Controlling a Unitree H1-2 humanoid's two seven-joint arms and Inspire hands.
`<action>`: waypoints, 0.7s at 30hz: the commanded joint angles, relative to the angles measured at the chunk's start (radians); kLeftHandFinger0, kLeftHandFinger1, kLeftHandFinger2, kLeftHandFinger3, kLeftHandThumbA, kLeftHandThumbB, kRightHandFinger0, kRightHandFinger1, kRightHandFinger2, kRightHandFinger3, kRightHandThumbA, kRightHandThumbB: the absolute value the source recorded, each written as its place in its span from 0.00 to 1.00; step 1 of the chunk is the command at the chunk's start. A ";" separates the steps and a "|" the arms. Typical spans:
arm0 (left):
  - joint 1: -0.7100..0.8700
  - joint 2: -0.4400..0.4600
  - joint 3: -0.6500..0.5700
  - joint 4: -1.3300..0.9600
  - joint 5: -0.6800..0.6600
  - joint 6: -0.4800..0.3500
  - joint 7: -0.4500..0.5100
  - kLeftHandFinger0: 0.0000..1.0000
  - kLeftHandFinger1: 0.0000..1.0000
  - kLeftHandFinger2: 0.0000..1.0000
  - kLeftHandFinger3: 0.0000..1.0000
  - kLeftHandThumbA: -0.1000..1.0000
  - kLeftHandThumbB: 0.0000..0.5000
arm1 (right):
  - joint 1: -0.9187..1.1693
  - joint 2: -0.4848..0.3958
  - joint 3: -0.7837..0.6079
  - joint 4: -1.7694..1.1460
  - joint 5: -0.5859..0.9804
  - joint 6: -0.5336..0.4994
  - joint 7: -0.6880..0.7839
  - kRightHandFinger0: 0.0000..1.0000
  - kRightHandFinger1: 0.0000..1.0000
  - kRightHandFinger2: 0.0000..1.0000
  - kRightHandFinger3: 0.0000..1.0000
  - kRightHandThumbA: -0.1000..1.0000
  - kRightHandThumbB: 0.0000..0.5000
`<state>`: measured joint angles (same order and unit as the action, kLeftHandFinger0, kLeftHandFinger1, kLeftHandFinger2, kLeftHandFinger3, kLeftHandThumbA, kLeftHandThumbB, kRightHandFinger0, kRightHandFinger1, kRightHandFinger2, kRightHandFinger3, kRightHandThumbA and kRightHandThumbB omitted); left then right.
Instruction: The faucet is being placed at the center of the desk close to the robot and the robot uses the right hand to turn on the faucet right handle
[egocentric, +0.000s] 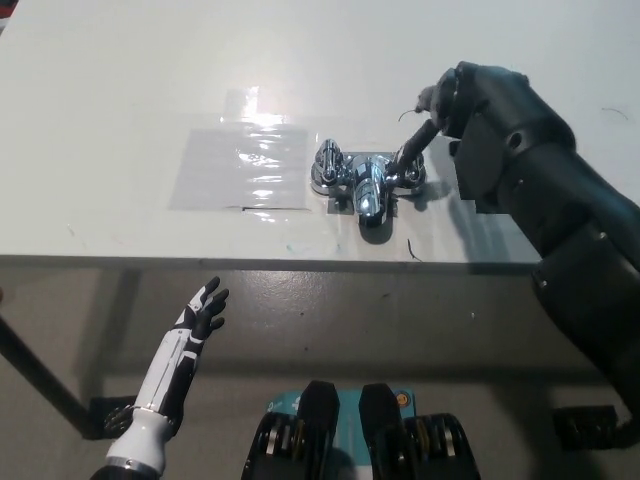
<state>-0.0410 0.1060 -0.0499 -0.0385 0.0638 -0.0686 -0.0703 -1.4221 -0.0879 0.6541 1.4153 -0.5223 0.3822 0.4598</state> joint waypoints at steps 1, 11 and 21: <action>-0.013 0.005 0.006 -0.039 -0.006 0.000 -0.004 1.00 1.00 1.00 1.00 1.00 0.09 | -0.070 -0.050 0.032 0.008 -0.045 -0.048 0.114 1.00 1.00 1.00 1.00 0.89 0.49; -0.016 0.011 0.005 -0.032 0.005 -0.008 -0.002 1.00 1.00 1.00 1.00 1.00 0.08 | -0.066 -0.096 0.062 0.013 -0.050 -0.078 0.188 1.00 1.00 1.00 1.00 0.89 0.44; -0.017 0.012 0.006 -0.032 0.002 -0.011 -0.005 1.00 1.00 1.00 1.00 1.00 0.08 | -0.047 -0.107 0.078 0.013 -0.069 -0.078 0.181 1.00 1.00 1.00 1.00 0.96 0.51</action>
<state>-0.0446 0.1076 -0.0492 -0.0391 0.0678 -0.0684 -0.0704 -1.4266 -0.1556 0.7061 1.4196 -0.5398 0.3182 0.6205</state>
